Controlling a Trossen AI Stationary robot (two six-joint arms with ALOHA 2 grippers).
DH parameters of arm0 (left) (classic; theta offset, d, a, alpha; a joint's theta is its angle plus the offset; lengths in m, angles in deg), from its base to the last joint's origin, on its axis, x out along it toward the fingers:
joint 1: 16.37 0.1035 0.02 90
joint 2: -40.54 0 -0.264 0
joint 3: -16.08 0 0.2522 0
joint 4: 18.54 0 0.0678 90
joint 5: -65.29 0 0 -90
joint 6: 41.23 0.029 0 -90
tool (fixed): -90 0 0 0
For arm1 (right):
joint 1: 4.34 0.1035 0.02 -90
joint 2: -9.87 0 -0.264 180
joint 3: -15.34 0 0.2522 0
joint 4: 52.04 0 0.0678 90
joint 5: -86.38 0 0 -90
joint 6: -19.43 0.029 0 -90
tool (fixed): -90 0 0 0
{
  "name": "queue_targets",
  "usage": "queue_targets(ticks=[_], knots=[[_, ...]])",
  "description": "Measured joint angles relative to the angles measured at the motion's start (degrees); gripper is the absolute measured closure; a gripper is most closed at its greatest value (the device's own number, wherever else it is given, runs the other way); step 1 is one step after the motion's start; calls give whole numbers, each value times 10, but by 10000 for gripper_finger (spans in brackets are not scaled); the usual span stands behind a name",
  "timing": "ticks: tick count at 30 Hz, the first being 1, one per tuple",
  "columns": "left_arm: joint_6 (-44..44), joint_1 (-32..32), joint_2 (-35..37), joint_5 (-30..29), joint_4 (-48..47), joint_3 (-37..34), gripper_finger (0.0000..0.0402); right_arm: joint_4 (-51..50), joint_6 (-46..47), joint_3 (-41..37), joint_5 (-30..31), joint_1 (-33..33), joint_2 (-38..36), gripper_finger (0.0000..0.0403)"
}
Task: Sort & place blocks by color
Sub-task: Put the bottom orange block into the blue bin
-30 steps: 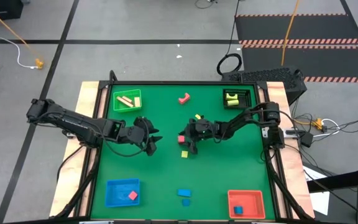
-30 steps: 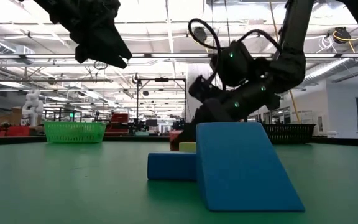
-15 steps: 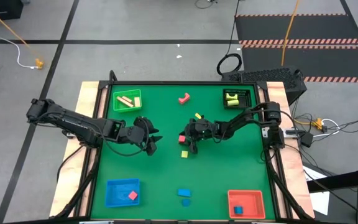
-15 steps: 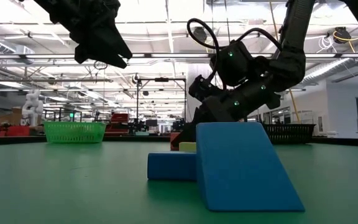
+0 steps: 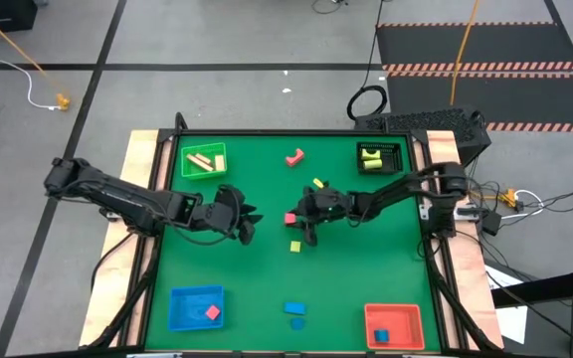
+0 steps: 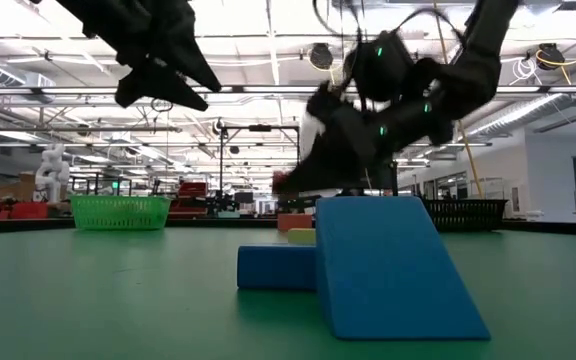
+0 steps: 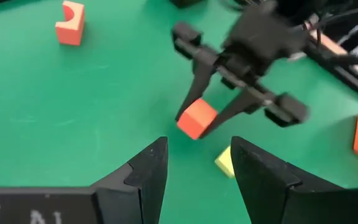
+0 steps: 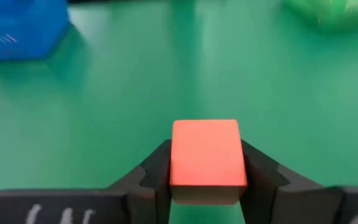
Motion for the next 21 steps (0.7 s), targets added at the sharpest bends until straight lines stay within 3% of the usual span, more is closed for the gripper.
queue_targets(ticks=[6, 11, 21], knots=[[-32, 0, -31, 5, 87, -1, 224, -53, -99, 0, 57, 21, -102, 266], [-38, 0, -44, 5, 162, 0, 224, -99, -155, 0, 90, 45, -173, 284], [-62, -2, -77, 29, 279, 0, 224, -85, -213, 0, 89, 91, -214, 262]])
